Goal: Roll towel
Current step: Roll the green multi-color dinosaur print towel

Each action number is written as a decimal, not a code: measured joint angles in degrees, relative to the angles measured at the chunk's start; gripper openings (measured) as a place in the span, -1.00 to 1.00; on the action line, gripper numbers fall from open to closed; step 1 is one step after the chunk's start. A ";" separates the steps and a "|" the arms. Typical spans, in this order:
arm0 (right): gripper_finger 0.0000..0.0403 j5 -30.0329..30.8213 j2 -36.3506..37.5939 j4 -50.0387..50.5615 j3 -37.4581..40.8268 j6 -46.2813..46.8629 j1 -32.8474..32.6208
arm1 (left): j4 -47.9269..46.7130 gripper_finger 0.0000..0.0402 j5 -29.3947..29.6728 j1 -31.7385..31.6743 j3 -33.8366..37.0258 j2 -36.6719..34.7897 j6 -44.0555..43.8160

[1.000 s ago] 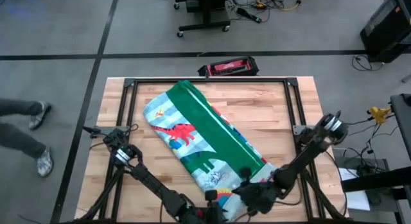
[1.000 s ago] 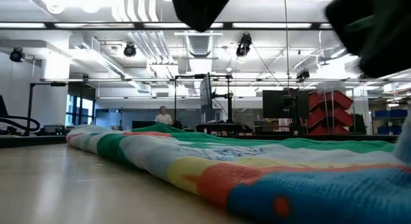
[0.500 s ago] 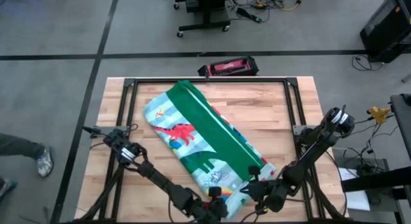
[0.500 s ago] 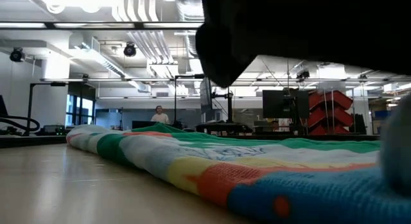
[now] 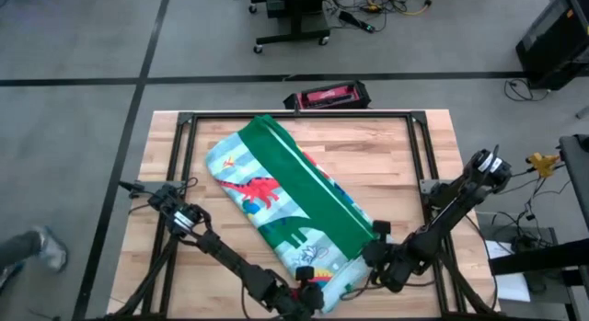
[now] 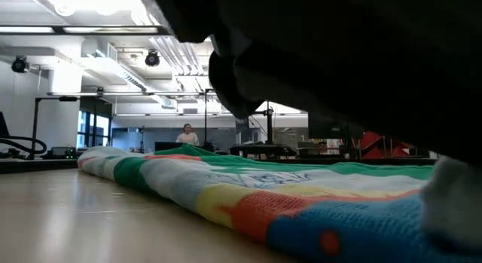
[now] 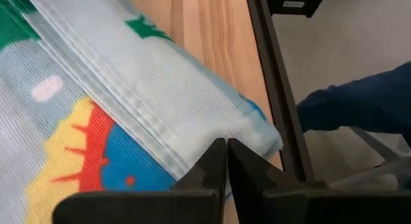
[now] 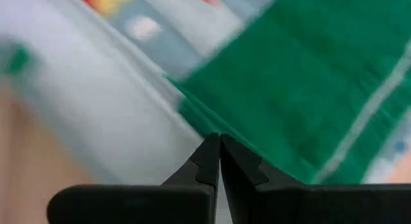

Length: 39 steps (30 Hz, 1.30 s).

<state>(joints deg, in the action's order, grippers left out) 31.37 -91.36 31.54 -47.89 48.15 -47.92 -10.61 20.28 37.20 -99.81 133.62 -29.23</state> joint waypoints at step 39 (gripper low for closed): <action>-1.00 -12.49 9.70 14.02 6.70 18.13 1.26 | 0.94 -1.00 -1.32 -0.23 0.11 2.40 -3.24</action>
<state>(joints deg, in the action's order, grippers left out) 18.88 -81.65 45.56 -41.20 66.28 -46.67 -9.67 18.96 36.97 -99.70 136.03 -32.47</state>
